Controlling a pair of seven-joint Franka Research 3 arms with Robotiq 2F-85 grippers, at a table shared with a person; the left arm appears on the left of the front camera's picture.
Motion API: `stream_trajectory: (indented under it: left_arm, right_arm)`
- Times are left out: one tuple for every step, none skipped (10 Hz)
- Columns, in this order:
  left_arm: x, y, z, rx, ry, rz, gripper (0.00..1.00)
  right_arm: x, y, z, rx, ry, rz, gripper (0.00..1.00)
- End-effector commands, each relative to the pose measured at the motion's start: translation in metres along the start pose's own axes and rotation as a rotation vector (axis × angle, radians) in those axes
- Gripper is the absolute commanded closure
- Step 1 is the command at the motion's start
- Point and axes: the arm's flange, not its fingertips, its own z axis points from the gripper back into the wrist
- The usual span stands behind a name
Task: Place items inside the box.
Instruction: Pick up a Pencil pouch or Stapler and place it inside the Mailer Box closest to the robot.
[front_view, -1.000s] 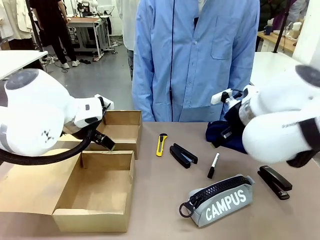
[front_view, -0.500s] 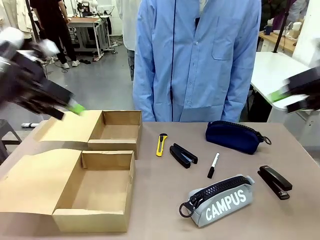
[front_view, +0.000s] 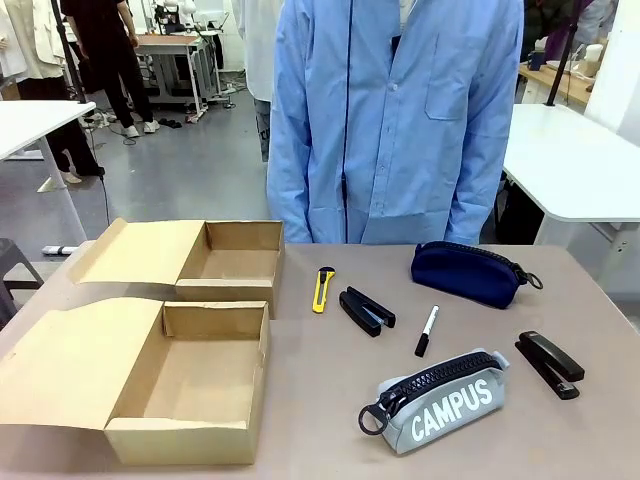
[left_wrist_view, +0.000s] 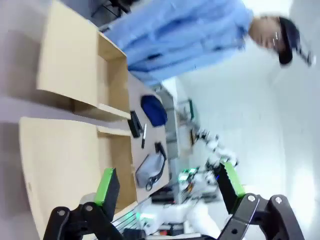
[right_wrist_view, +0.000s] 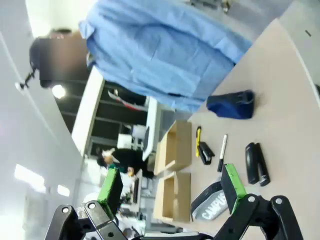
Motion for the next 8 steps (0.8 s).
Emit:
stream_trajectory:
  left_arm:
    - [-0.043, 0.017, -0.066, 0.009, -0.089, 0.136, 0.00]
    - [0.000, 0.000, 0.000, 0.000, 0.000, 0.000, 0.00]
    - [0.000, 0.000, 0.000, 0.000, 0.000, 0.000, 0.00]
    - [0.000, 0.000, 0.000, 0.000, 0.000, 0.000, 0.00]
    - [0.000, 0.000, 0.000, 0.000, 0.000, 0.000, 0.00]
    - [0.000, 0.000, 0.000, 0.000, 0.000, 0.000, 0.00]
    - [0.000, 0.000, 0.000, 0.000, 0.000, 0.000, 0.00]
    - [0.000, 0.000, 0.000, 0.000, 0.000, 0.000, 0.00]
  right_arm:
    - [-0.074, -0.025, -0.067, -0.022, -0.004, 0.059, 0.00]
    - [0.000, 0.000, 0.000, 0.000, 0.000, 0.000, 0.00]
    - [0.000, 0.000, 0.000, 0.000, 0.000, 0.000, 0.00]
    - [0.000, 0.000, 0.000, 0.000, 0.000, 0.000, 0.00]
    - [0.000, 0.000, 0.000, 0.000, 0.000, 0.000, 0.00]
    - [0.000, 0.000, 0.000, 0.000, 0.000, 0.000, 0.00]
    - [0.000, 0.000, 0.000, 0.000, 0.000, 0.000, 0.00]
    - [0.000, 0.000, 0.000, 0.000, 0.000, 0.000, 0.00]
